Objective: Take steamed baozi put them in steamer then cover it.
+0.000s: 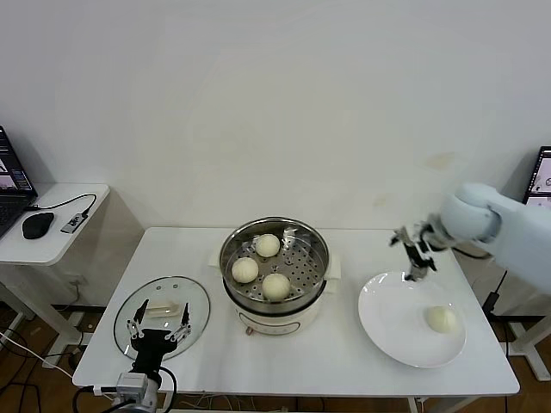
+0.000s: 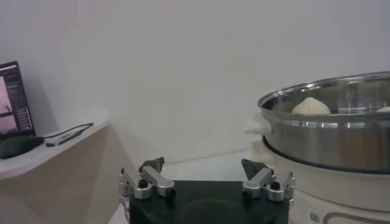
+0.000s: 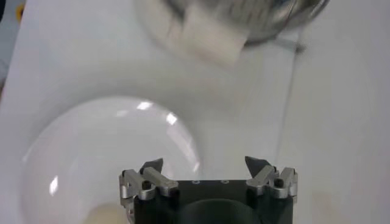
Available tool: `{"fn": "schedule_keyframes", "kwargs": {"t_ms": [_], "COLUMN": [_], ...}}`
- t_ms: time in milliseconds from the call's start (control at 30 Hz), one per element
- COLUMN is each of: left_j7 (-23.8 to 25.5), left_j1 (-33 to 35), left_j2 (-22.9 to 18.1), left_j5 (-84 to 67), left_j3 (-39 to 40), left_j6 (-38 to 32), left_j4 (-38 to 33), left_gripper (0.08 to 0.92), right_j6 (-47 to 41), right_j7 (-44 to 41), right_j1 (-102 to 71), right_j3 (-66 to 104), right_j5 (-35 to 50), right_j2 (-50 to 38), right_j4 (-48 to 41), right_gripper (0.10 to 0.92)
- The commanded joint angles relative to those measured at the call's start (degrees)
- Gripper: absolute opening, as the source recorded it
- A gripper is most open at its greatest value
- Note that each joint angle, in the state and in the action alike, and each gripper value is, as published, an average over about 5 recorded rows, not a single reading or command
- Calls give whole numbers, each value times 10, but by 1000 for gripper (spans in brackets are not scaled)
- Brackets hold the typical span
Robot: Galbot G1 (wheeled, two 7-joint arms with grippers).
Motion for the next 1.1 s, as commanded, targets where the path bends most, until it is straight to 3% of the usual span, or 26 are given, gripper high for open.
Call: {"fn": "schedule_keyframes", "kwargs": {"t_ms": [33,467,1100], "left_j7": [0,0,0], "left_j1": [1,5,9], "left_j2": [-1,-1,0], "left_j5": [1,1,1], "left_j3": [0,-4,-9], "left_j6": [0,0,0], "left_j4": [0,-3,-5], "left_gripper": [823,823,823], "right_j6": [6,15,16], "right_j7": [-10,-6,12], "right_j1": [-214,-345,-354], "right_j3": [132,259,277], "right_j5": [-74,-131,-149], "right_j2": [-75,-26,32], "right_j4": [-12,-95,-159], "right_gripper": [823,823,823]}}
